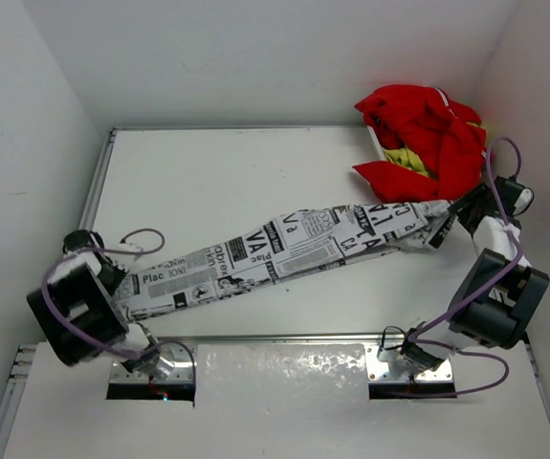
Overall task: Fold and stack the trousers
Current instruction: Fold the trousers
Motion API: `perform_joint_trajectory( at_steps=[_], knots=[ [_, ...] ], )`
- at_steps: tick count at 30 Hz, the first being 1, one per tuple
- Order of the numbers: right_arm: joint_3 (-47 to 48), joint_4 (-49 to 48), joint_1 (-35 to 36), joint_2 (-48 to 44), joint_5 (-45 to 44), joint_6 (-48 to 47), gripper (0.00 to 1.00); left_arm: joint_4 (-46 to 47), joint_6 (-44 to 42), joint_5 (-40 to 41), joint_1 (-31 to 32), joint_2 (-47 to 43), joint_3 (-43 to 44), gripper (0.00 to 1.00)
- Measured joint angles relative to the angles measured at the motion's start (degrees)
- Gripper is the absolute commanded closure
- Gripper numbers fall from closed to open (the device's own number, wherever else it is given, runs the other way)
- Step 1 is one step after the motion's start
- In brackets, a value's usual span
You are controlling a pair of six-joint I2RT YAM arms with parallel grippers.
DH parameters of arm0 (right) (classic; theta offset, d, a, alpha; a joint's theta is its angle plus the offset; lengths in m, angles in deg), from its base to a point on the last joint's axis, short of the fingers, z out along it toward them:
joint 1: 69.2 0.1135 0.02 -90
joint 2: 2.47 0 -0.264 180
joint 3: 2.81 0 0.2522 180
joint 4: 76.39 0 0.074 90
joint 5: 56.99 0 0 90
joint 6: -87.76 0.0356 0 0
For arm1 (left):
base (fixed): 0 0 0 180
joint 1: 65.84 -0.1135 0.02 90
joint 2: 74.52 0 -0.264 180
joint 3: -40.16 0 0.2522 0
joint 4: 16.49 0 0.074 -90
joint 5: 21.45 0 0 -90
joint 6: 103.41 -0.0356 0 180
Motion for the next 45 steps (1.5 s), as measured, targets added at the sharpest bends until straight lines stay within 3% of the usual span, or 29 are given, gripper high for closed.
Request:
perform_joint_trajectory(
  at_steps=[2, 5, 9, 16, 19, 21, 25, 29, 34, 39, 45],
  knots=[
    [-0.1, 0.0, 0.8, 0.1, 1.1, -1.0, 0.36, 4.1, 0.5, 3.6, 0.0, 5.2, 3.1, 1.00],
    [0.0, 0.0, 3.9, 0.2, 2.1, -3.0, 0.36, 10.5, 1.6, 9.5, 0.0, 14.4, 12.2, 0.91],
    [-0.1, -0.1, 10.6, 0.2, 4.3, -5.8, 0.36, 21.2, 3.2, 6.8, 0.2, 22.6, 21.7, 0.73],
    [-2.5, 4.0, 13.9, -2.7, 7.3, -9.7, 0.36, 18.9, 5.8, -3.9, 3.0, 19.2, 28.0, 0.64],
    [-0.6, 11.9, 13.8, -5.6, 3.5, -9.3, 0.24, 14.3, 6.9, -6.8, 3.1, 14.1, 28.8, 0.62],
    [2.3, 18.3, 13.4, -6.4, 0.9, -8.0, 0.22, 11.3, 7.4, -7.5, 3.1, 10.3, 28.8, 0.62],
    [8.8, 29.9, 11.1, -6.8, 0.2, -1.6, 0.22, 8.7, 8.8, -7.3, 3.1, 4.8, 26.8, 0.62],
    [6.5, 36.4, 8.9, -8.6, 4.1, 7.9, 0.25, 7.3, 10.8, -6.8, 3.1, 3.8, 21.6, 0.62],
    [-6.1, 35.7, 9.6, -13.1, 8.3, 24.1, 0.23, 4.8, 12.9, -7.0, 3.1, 4.1, 17.3, 0.62],
    [-8.1, 31.6, 10.3, -13.5, 6.6, 33.7, 0.20, 5.0, 13.7, -6.8, 3.1, 4.6, 17.3, 0.62],
    [-9.4, 23.9, 11.0, -12.9, 4.5, 38.1, 0.19, 4.9, 13.9, -6.7, 3.1, 4.7, 17.3, 0.62]
  ],
)
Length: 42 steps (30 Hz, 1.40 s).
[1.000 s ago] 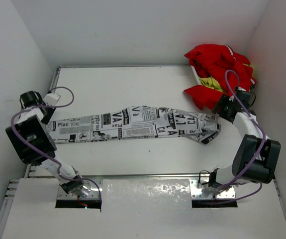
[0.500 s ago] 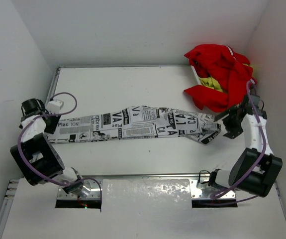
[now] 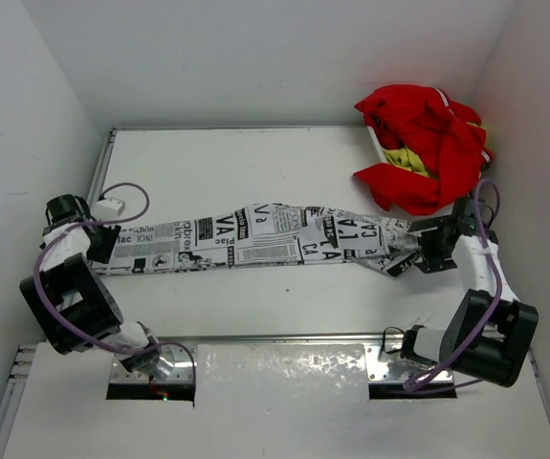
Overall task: Fold and stack the trousers
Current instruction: Fold the trousers
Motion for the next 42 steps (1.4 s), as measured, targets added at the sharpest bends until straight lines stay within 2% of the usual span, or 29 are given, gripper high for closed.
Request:
perform_joint_trajectory(
  at_steps=[9, 12, 13, 15, 16, 22, 25, 30, 34, 38, 42],
  knots=[
    [0.0, -5.1, 1.2, 3.5, -2.8, 0.9, 0.22, 0.3, 0.2, 0.5, 0.0, 0.0, -0.6, 0.62],
    [-1.2, -6.1, 1.5, 5.5, -3.2, 0.2, 0.49, 0.4, 0.2, 1.2, 0.0, 0.0, -1.4, 0.62],
    [-1.2, -6.2, 1.5, 6.3, -3.2, -0.2, 0.69, 0.5, 0.1, 1.4, 0.0, 0.0, -1.6, 0.62],
    [-1.1, -7.2, 1.6, 7.9, -3.2, -1.3, 0.87, 0.6, 0.0, 1.6, 0.0, 0.0, -2.1, 0.62],
    [-0.7, -7.5, 1.9, 8.8, -3.2, -2.1, 1.00, 0.7, 0.0, 1.7, 0.0, 0.0, -2.3, 0.63],
    [8.3, -4.9, 5.4, 12.3, -6.3, -9.6, 1.00, 3.2, -0.4, 2.8, 0.0, 0.0, -5.4, 0.64],
    [17.1, -4.0, 10.5, 12.3, -9.7, -16.1, 1.00, 5.2, -0.7, 4.1, 0.0, 1.1, -7.8, 0.64],
    [27.7, -10.6, 20.9, 12.2, -13.3, -30.4, 1.00, 9.9, -1.2, 7.4, 0.1, 4.9, -8.5, 0.64],
    [26.1, -17.3, 25.9, 12.2, -16.1, -42.6, 1.00, 13.6, -2.0, 10.9, 0.1, 7.4, -7.4, 0.64],
    [18.4, -25.5, 25.8, 11.9, -18.1, -52.9, 1.00, 16.6, -2.7, 13.1, 0.1, 8.4, -7.2, 0.65],
    [17.7, -26.9, 25.8, 11.9, -19.8, -57.6, 1.00, 15.8, -3.0, 12.3, -0.1, 8.3, -6.7, 0.65]
  ],
)
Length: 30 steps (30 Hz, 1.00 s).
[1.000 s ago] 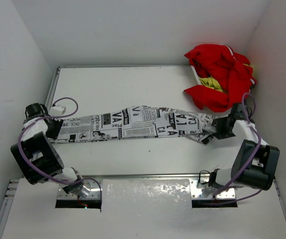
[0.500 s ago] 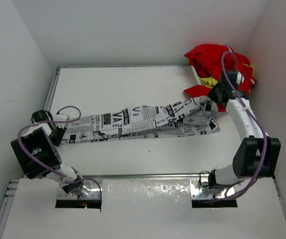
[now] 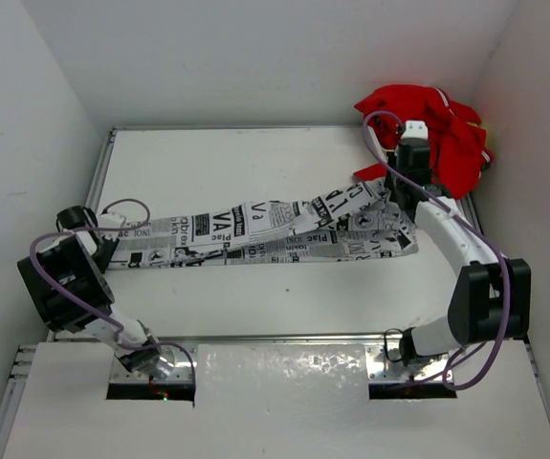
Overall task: Fold and stack the trousers
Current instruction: Fold the trousers
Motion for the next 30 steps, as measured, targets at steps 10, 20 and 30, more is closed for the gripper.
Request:
perform_joint_trajectory(
  at_steps=[10, 20, 30],
  knots=[
    [3.6, 2.0, 0.0, 0.1, -1.3, -2.1, 1.00, -16.3, 9.0, -18.6, -6.7, -3.7, 16.2, 0.64],
    [3.6, 3.1, 0.0, 0.1, -0.8, -1.7, 1.00, -15.2, 21.8, -20.3, -13.8, 2.3, 17.1, 0.33],
    [1.2, 3.7, 0.0, -0.9, -0.6, -1.7, 1.00, -12.9, 27.0, -17.4, -14.1, 15.1, 19.8, 0.23]
  ],
)
